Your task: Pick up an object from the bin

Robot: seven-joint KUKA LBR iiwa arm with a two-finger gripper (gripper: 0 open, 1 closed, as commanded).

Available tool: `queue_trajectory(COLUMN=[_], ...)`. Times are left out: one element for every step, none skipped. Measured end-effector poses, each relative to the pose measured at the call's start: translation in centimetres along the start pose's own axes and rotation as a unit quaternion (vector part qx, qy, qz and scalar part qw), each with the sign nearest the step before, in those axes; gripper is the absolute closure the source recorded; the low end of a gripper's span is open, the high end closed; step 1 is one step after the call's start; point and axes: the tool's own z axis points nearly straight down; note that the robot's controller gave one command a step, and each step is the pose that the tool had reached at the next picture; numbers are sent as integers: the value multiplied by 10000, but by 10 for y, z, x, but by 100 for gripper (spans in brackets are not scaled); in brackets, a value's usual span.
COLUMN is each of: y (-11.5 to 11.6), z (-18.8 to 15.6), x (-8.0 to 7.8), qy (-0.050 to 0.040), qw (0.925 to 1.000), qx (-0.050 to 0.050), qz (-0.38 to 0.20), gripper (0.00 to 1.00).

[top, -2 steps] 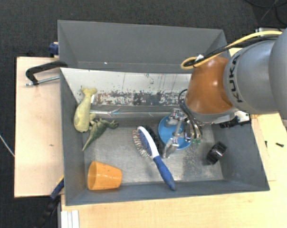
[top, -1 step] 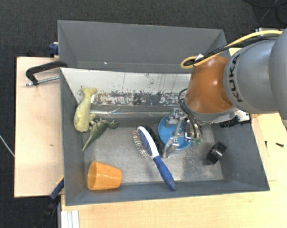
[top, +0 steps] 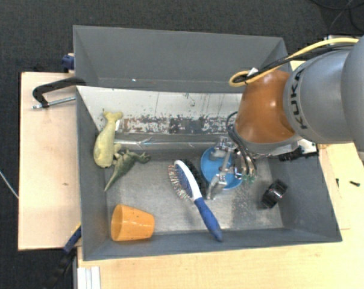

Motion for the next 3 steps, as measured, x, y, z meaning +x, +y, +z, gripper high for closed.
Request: queue_trajectory(y=[0,0,1], z=[-1,-3,-8], x=[0,0,-1], qy=[-1,36,10], qw=[10000,10000,10000], qx=[0,5,4], qz=[-2,-4,-6], gripper=[0,100,100])
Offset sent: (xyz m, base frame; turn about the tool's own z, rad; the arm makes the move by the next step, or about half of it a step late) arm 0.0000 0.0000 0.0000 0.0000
